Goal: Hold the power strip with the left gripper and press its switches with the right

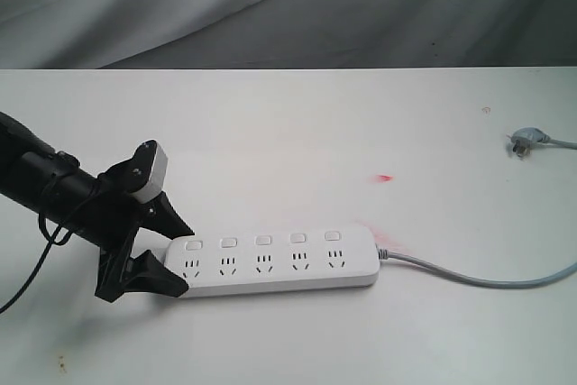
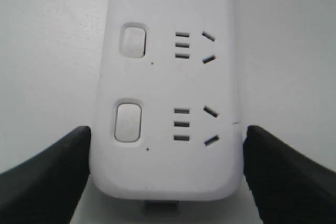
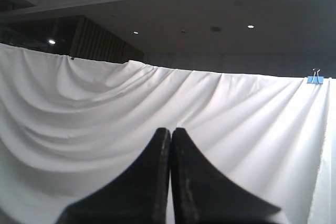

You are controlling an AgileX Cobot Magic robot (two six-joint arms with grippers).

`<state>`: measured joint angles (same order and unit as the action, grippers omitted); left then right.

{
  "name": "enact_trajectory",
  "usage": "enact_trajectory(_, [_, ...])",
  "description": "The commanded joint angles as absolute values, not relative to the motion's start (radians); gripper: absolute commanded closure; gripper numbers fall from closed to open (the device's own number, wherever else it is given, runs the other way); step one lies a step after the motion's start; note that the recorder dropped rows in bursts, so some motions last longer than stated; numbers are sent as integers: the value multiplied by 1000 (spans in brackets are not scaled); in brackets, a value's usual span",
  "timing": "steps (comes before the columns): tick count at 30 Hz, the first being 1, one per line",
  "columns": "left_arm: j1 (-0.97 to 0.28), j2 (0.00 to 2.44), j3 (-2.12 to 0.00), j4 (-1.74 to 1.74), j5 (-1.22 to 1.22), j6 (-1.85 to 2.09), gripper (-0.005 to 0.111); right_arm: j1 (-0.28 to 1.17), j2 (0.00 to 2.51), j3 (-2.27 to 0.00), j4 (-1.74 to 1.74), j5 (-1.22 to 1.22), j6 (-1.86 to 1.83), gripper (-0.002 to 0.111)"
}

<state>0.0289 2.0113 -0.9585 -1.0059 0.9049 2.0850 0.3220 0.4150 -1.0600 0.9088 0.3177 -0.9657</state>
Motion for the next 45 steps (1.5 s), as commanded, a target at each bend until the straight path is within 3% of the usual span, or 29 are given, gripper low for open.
enact_trajectory(1, [23, 2014, -958, -987, 889, 2094, 59, 322, 408, -1056, 904, 315, -958, 108])
enact_trajectory(7, [23, 2014, -958, -987, 889, 2094, 59, 322, 399, -1056, 919, 302, -893, 108])
enact_trajectory(13, [23, 2014, -958, -987, 889, 2094, 59, 322, 387, -1056, 823, 279, -454, 108])
enact_trajectory(23, [23, 2014, -958, -987, 889, 2094, 59, 160, 389, -1028, 362, 562, -60, 108])
enact_trajectory(35, [23, 2014, -958, -987, 889, 2094, 59, 79, 389, -750, 23, 618, -20, 108])
enact_trajectory(45, [23, 2014, -958, -987, 889, 2094, 59, 79, 357, -433, -37, 420, -14, 108])
